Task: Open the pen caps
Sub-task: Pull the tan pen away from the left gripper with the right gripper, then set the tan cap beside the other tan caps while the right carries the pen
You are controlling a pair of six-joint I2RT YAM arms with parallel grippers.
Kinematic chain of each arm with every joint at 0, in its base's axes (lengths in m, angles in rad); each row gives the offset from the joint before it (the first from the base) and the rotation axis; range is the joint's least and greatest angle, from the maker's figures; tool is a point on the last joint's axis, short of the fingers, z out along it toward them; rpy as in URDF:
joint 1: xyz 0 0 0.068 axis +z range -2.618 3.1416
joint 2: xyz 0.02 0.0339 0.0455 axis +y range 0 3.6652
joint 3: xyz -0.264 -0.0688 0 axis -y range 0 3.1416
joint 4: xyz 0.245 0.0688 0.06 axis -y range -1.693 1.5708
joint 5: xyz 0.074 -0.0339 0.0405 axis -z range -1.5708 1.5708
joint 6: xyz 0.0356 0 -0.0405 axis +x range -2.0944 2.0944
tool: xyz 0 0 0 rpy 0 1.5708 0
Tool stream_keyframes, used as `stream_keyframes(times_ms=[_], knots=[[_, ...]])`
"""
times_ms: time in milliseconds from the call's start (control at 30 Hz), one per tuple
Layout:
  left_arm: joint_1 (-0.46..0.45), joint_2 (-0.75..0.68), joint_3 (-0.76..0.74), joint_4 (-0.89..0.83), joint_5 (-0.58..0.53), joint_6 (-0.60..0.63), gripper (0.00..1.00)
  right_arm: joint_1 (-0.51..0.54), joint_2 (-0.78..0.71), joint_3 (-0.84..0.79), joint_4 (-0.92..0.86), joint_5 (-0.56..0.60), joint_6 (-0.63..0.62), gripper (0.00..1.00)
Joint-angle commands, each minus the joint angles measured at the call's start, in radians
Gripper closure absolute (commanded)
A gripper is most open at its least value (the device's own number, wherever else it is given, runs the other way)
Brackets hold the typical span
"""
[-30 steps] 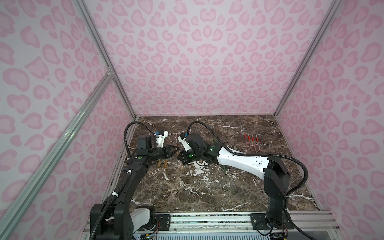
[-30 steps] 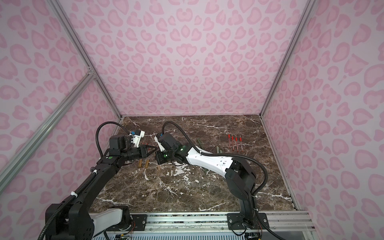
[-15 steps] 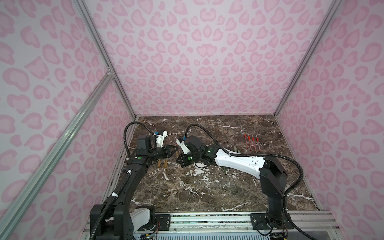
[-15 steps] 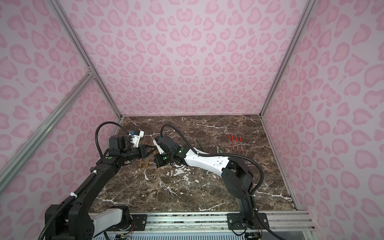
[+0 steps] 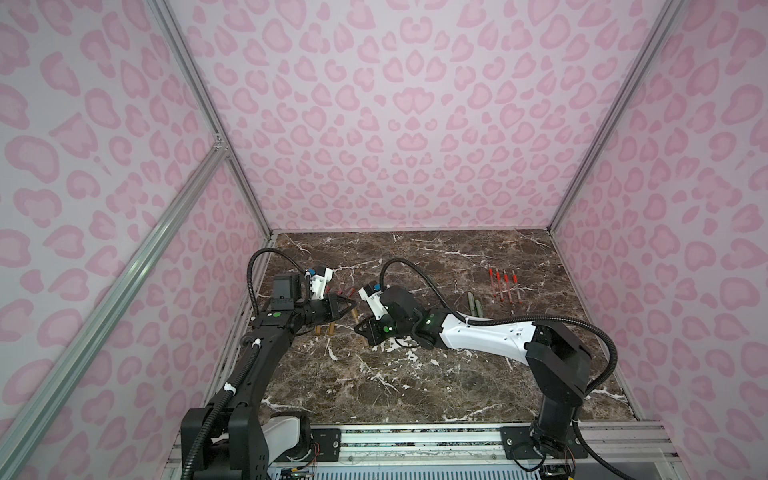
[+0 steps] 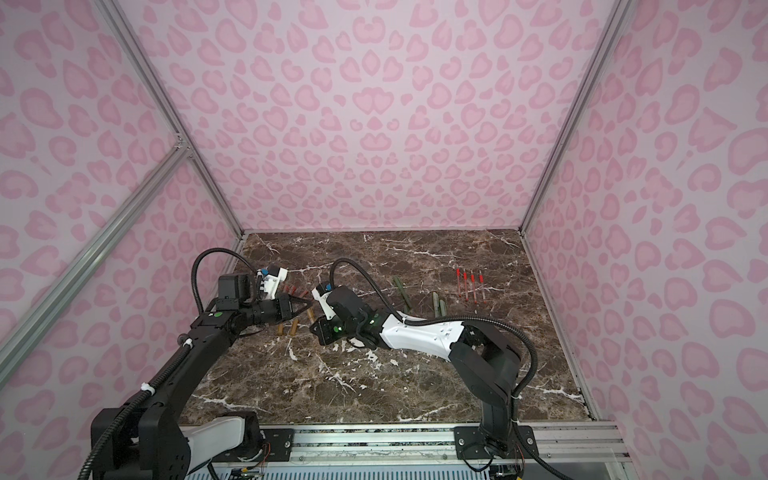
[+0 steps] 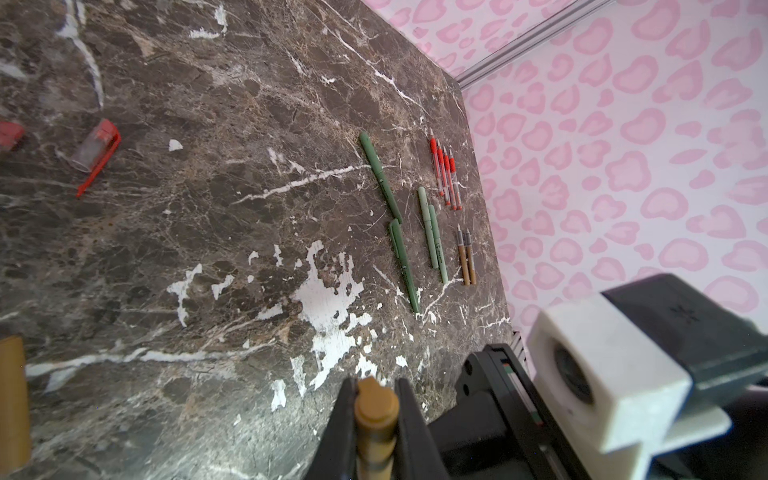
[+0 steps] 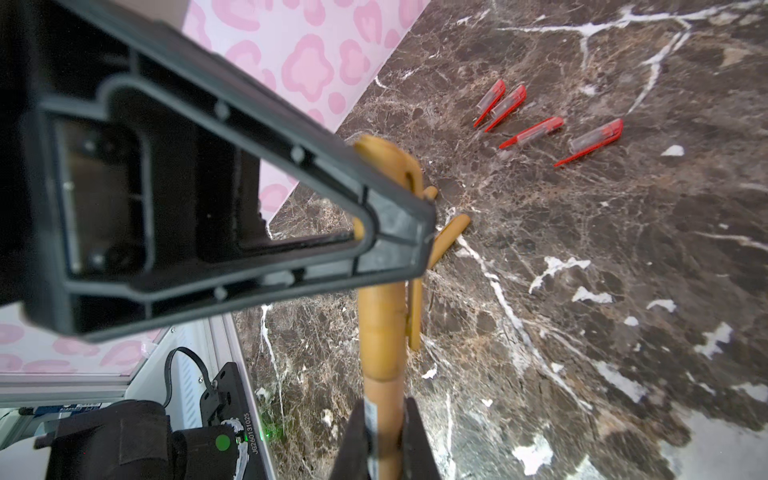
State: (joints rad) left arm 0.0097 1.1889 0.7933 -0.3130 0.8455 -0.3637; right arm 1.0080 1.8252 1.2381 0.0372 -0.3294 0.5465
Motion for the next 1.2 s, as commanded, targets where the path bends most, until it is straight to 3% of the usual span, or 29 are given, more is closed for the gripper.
stream_keyframes(times_ms=[0, 633, 933, 1167], knots=[[0.018, 0.008, 0.025, 0.172, -0.065, 0.007, 0.96, -0.003, -0.011, -0.052, -0.223, 0.015, 0.024, 1.00], [0.022, 0.095, 0.084, 0.053, -0.137, 0.096, 0.97, -0.071, -0.187, -0.274, -0.230, 0.073, 0.036, 1.00], [-0.066, 0.200, 0.052, -0.111, -0.316, 0.288, 0.97, -0.262, -0.432, -0.387, -0.397, 0.143, -0.012, 1.00], [-0.115, 0.351, 0.095, -0.153, -0.440, 0.310, 0.97, -0.457, -0.567, -0.431, -0.539, 0.165, -0.068, 1.00]])
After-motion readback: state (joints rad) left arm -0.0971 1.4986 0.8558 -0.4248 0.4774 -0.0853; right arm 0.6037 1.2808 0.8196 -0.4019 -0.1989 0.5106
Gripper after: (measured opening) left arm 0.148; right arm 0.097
